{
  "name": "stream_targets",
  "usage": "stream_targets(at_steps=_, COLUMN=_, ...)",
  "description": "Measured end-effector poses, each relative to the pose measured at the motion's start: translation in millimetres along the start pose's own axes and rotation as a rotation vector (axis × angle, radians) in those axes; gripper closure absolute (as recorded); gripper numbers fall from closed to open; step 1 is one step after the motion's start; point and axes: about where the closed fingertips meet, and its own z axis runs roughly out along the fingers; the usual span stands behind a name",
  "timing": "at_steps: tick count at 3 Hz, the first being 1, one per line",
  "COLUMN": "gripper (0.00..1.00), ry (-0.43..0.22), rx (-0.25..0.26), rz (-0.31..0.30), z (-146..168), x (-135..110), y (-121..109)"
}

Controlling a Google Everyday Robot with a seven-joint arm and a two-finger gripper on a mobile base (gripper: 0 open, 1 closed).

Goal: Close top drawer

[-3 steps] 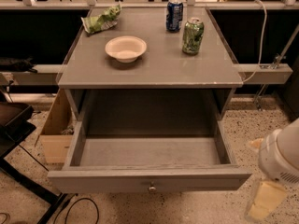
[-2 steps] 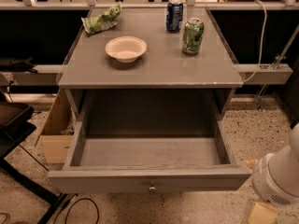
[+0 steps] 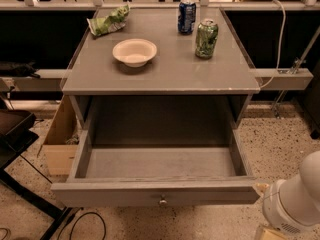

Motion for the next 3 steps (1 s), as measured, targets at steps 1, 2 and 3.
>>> stream_targets(at_steps=1, gripper=0.0, ry=-0.01, rx=-0.044, rz=0.033, z=26, x=5, y=6)
stream_targets(at_steps=2, gripper=0.15, ry=-0.074, rx=-0.095, rz=0.06, z=67, x=8, y=13)
stream_targets(at_steps=3, gripper=0.38, ry=-0.157, rx=-0.091, rz=0.024, z=108, x=-5, y=1)
